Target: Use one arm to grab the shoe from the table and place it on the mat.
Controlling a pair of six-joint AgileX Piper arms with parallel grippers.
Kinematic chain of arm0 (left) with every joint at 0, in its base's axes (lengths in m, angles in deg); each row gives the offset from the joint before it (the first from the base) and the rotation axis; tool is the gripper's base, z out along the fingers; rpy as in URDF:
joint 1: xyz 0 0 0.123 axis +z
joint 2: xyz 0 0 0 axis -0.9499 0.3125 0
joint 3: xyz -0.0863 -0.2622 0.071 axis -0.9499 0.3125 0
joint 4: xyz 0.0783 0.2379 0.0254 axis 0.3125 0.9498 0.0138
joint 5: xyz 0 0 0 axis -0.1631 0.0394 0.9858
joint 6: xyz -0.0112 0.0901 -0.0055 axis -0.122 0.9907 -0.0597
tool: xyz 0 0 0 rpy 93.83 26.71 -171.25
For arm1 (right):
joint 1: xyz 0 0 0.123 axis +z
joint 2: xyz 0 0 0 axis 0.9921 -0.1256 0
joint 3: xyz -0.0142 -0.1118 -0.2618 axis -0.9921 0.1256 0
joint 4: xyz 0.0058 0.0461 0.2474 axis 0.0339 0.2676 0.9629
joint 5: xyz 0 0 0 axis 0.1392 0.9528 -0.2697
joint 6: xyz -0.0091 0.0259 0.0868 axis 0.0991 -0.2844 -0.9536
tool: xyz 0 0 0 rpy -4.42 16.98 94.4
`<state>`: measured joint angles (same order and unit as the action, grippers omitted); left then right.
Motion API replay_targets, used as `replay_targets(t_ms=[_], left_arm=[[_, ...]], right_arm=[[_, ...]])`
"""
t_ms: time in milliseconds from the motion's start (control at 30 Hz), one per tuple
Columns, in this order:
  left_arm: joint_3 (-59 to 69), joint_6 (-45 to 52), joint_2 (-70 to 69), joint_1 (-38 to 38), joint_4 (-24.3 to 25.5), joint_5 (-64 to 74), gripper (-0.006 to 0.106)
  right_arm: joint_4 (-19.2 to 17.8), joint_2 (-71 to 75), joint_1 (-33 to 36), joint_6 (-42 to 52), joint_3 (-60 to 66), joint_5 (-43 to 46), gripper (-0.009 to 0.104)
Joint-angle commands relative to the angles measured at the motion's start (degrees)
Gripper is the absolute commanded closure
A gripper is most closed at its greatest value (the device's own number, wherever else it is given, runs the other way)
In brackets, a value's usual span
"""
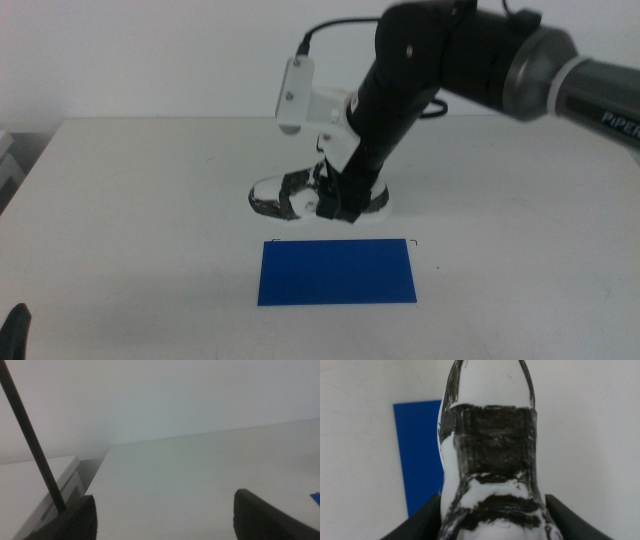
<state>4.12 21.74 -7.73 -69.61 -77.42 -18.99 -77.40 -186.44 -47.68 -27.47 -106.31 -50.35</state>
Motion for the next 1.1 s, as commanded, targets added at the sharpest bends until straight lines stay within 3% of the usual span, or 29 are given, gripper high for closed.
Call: replay_targets(t_ms=[0,400,1067], left_arm=[[0.3,-0.3,-0.4,-0.3,-0.5,-4.7,0.007],[0.3,-0.3,-0.4,-0.3,-0.5,-4.7,0.007],[0.3,-0.3,-0.4,-0.3,-0.5,-4.7,0.007]], right_arm=[[0.9,3.2,-0.8,0.4,1.6,6.0,0.099],[1.9,3.2,-2.0,5.5,14.3,15.9,0.099],[4.8,2.7,-2.0,6.9,22.0,24.1,0.099]])
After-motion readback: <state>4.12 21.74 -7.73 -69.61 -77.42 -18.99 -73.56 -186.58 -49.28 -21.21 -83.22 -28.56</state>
